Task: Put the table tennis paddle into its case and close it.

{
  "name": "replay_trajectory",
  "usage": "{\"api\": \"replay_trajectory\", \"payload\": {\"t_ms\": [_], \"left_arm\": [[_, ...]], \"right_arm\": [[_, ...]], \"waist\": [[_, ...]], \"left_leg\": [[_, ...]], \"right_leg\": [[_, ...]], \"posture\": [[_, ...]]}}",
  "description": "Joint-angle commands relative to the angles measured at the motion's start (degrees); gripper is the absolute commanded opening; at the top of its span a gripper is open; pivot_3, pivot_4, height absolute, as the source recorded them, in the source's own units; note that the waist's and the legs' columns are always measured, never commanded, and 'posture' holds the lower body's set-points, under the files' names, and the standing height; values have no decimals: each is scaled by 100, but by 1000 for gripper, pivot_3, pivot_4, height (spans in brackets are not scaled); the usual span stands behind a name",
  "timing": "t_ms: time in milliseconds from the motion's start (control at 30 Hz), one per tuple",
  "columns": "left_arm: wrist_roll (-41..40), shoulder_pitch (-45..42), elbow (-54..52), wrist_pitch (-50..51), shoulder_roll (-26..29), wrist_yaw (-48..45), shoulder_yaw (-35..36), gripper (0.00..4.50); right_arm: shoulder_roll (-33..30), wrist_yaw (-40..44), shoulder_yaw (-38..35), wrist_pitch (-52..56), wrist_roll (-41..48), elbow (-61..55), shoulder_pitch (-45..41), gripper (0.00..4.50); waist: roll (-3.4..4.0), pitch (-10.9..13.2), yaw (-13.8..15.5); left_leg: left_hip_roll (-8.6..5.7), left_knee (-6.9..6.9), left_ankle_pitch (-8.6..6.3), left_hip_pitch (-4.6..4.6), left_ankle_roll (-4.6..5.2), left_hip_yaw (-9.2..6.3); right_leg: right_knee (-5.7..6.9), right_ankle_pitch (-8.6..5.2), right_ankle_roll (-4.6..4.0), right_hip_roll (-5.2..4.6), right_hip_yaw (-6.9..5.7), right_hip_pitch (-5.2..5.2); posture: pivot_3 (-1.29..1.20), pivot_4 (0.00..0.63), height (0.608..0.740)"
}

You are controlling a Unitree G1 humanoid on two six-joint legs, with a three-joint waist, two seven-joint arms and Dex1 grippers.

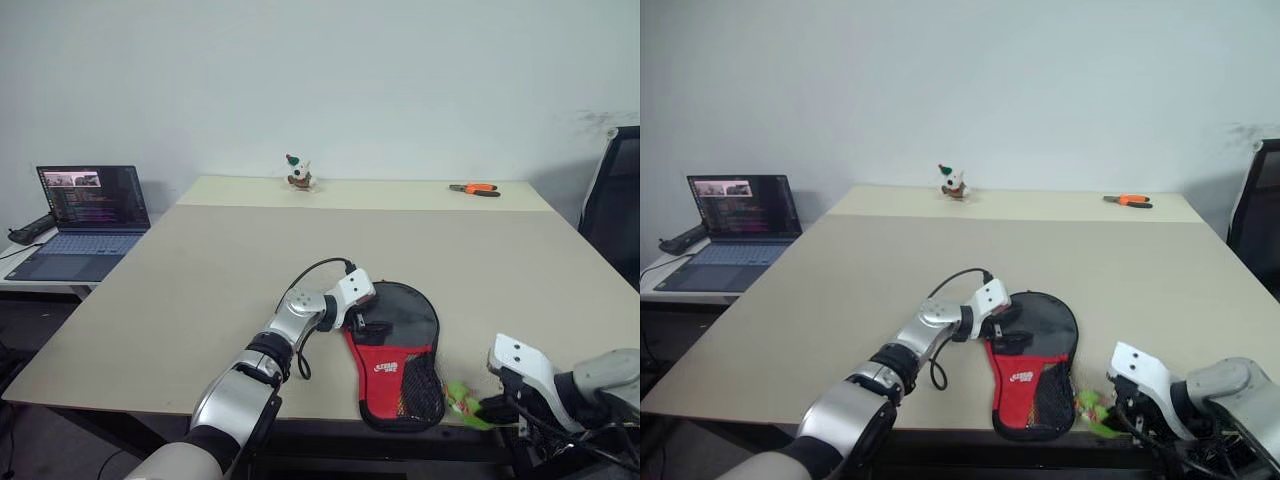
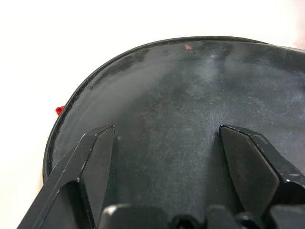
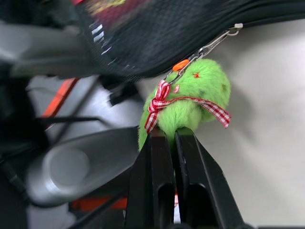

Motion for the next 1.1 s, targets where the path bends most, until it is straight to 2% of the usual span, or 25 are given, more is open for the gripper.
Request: {"api": "replay_trajectory", "payload": {"t_ms": [33,233,533,633,833,900,1000,1100], "left_arm": [[318,184,277,127,-157,10,-267,3836],[331,194,279,130,-159,46,-267,3836],[340,186,279,137,-182,84,-266,3836],[339,181,280,138,-200,101,-262,3836],[334,161,286,139,-252,127,-249,3836],[252,143,251,151,-281,114,-175,3836],[-57,138,-110,80,-228,-218,31,3836],[-603,294,-997,305,-29,-725,356,3836]], "right_arm": [[-213,286,-219,-288,262,-333,252,34],[-314,319,-285,-500,438,-551,687,34],[-252,153,-172,-577,443,-417,616,34],[-429,454,-342,-550,699,-548,786,632],[-610,715,-668,-693,931,-695,1072,2700],[-549,601,-680,-792,876,-547,958,3401],[-141,195,-567,-872,857,-54,259,4403],[411,-222,-383,-954,776,594,-614,4403]], "waist": [[-4,0,1],[-8,0,4],[-9,1,5],[-9,1,8],[-11,1,8],[-11,2,8],[-17,5,-9],[-30,20,-45]], "left_leg": [[-1,0,0,-1,0,0],[-7,1,-2,-2,3,1],[-6,2,-2,1,3,0],[-7,3,-2,1,3,-1],[-7,4,-2,5,3,-3],[-7,4,-2,8,3,-3],[-6,4,-2,10,3,1],[-5,3,-2,6,2,8]], "right_leg": [[-6,2,4,-2,0,3],[-22,8,13,-10,1,10],[-22,9,16,-10,1,14],[-23,9,16,-10,1,16],[-28,11,20,-11,-2,25],[-31,13,23,-12,-1,29],[-34,15,26,-13,2,31],[-32,17,27,-12,9,20]], "posture": [[0,150,740],[0,150,740],[0,150,740],[0,150,740],[0,150,740],[0,150,740],[0,150,740],[0,150,740]]}}
